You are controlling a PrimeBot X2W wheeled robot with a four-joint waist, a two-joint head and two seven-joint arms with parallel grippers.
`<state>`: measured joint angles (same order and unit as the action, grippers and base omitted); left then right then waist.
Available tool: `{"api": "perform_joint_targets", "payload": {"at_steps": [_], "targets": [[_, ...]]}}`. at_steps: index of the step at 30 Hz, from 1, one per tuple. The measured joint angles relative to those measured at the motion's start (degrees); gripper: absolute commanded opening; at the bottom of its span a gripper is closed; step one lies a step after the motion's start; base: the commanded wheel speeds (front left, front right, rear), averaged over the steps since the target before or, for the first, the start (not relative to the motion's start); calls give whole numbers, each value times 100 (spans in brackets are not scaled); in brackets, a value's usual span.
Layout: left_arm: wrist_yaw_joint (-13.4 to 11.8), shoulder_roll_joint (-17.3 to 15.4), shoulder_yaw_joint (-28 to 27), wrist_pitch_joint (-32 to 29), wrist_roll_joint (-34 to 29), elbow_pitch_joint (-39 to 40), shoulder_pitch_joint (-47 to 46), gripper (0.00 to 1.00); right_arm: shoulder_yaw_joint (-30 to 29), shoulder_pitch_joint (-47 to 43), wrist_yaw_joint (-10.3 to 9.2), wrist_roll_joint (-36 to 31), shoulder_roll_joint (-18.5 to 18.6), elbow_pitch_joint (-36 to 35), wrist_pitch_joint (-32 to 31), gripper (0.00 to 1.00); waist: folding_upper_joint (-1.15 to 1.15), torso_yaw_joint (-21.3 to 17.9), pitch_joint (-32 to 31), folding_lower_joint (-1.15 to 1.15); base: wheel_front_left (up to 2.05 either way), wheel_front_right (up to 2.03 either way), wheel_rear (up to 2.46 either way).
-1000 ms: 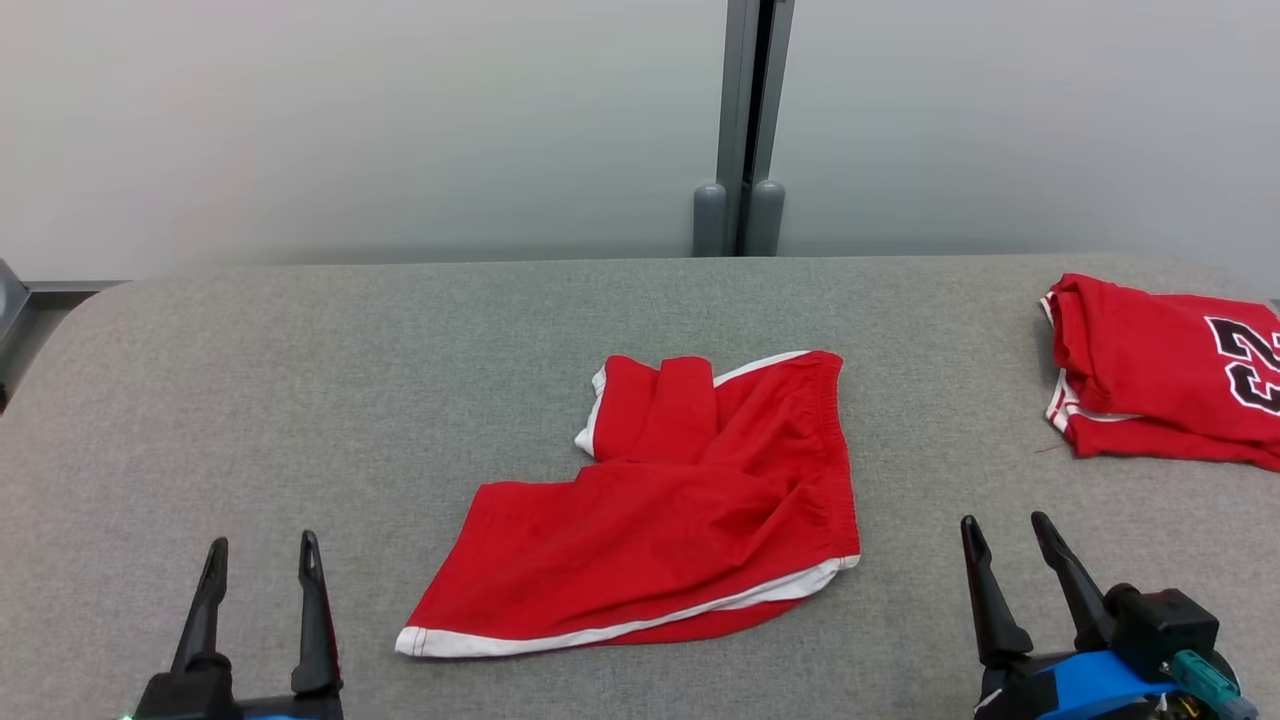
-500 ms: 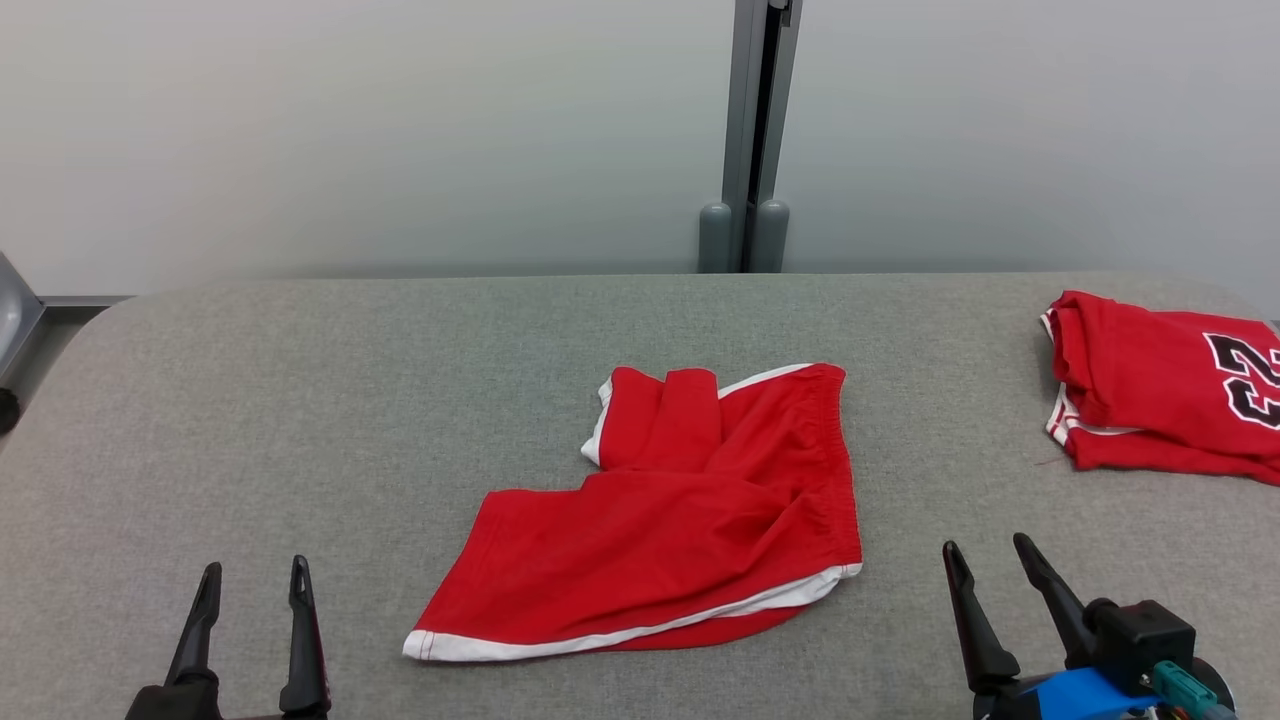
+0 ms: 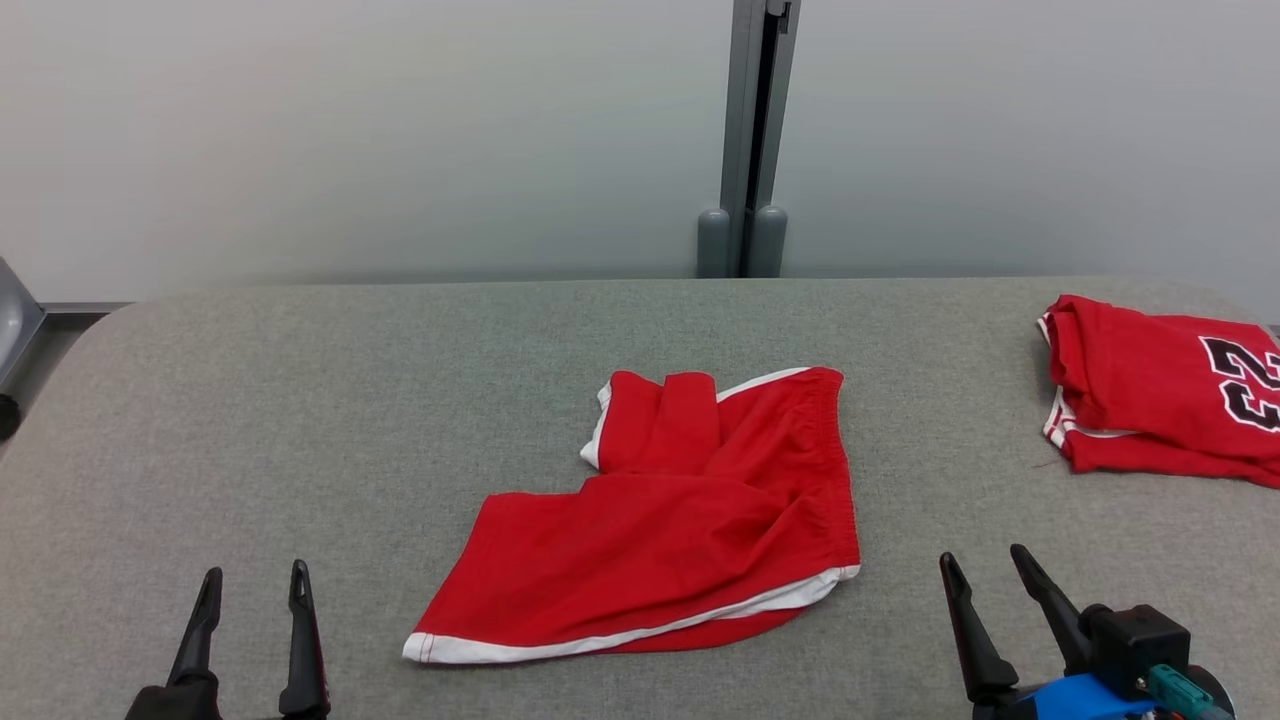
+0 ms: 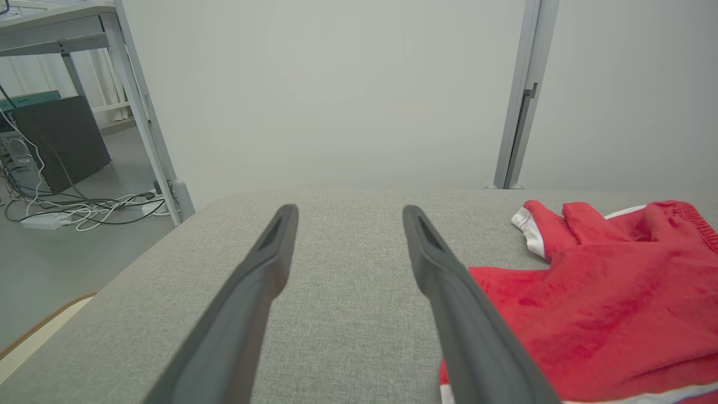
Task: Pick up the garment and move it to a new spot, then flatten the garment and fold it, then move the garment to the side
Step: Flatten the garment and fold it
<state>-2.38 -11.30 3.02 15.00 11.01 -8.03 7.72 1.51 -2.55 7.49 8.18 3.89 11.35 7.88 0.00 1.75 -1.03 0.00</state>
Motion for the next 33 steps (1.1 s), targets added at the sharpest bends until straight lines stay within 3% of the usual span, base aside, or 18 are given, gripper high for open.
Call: {"api": "perform_joint_targets", "payload": {"at_steps": [20,26,33], "targets": [[11,-66,104,-81,20,-144,-22,100,64,-3,0,4,5,111,-46,100,0,1,-16,0,0,0,0],[331,-90,397,-437,105,-304,-115,100,458,198,0,32,314,450,-116,100,0,-12,45,0,0,0,0],[701,-68,861,-610,118,-1025,-385,100,1329,763,0,201,626,1149,-79,100,0,-38,246,0,0,0,0]]}}
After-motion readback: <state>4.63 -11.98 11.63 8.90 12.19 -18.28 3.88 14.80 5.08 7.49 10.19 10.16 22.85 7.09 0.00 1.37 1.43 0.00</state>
